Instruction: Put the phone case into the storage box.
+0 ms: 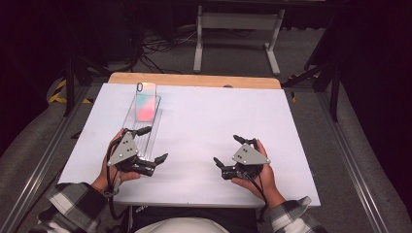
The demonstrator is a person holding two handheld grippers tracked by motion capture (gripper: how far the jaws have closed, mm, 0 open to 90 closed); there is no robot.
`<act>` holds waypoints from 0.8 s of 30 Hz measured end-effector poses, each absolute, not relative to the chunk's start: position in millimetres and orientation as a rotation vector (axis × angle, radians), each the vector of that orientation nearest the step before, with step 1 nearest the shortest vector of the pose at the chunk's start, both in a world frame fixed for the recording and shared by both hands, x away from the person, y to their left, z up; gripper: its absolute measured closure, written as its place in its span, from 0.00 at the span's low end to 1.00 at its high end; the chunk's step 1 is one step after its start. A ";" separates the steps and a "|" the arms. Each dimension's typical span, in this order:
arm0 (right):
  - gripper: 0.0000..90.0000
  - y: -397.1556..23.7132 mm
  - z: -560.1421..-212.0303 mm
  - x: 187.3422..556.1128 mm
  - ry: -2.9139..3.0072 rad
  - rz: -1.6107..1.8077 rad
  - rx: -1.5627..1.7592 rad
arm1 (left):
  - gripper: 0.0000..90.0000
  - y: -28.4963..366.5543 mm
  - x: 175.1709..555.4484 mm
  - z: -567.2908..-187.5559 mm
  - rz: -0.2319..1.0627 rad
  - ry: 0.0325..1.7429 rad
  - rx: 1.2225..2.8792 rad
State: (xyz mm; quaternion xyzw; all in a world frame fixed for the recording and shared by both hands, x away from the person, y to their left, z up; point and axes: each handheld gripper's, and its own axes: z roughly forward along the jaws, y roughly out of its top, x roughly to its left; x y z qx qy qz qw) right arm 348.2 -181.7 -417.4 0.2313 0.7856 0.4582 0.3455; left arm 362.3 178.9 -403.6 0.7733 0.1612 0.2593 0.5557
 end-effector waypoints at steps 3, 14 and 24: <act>0.07 -181.0 -417.3 347.6 2.041 1.189 0.594 | 0.04 178.1 360.1 -404.6 0.613 0.369 1.828; 0.07 -177.7 -417.6 346.7 2.050 1.188 0.590 | 0.05 174.1 353.3 -415.9 0.595 0.370 1.853; 0.07 -175.4 -418.7 346.9 2.057 1.184 0.583 | 0.05 170.5 353.0 -427.3 0.580 0.358 1.887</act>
